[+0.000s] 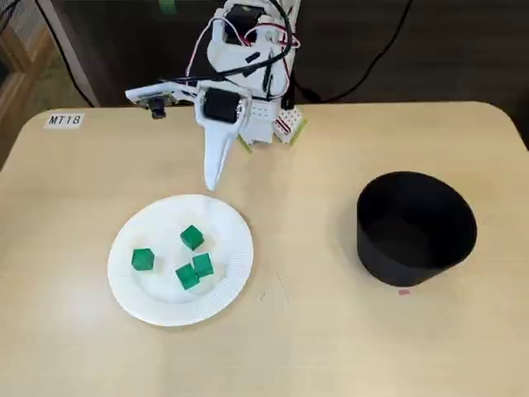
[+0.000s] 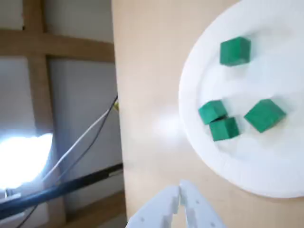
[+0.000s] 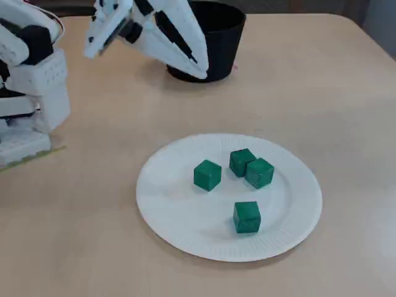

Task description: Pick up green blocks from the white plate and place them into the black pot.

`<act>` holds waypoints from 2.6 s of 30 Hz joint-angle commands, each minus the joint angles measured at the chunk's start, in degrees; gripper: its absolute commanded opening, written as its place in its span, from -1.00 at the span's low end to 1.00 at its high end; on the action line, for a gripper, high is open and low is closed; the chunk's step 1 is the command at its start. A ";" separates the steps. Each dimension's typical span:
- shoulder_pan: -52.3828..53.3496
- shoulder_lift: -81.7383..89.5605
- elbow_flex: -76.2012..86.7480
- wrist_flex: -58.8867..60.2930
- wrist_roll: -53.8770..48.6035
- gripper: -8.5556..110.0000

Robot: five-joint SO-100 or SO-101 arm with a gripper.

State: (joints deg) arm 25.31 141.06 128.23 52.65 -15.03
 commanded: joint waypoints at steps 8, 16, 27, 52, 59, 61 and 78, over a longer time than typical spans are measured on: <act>9.32 -24.52 -24.70 14.85 -7.12 -0.90; 12.04 -44.12 -33.13 22.06 -12.57 -0.90; 10.99 -56.34 -42.71 22.76 -17.23 -0.46; 10.11 -79.89 -68.55 29.00 -24.35 -0.32; 9.23 -84.11 -72.69 29.00 -24.17 -0.35; 8.88 -85.34 -73.92 29.00 -24.17 -0.36; 7.38 -91.05 -84.99 33.05 -20.13 -0.90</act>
State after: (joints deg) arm 33.75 47.46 46.58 84.20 -36.39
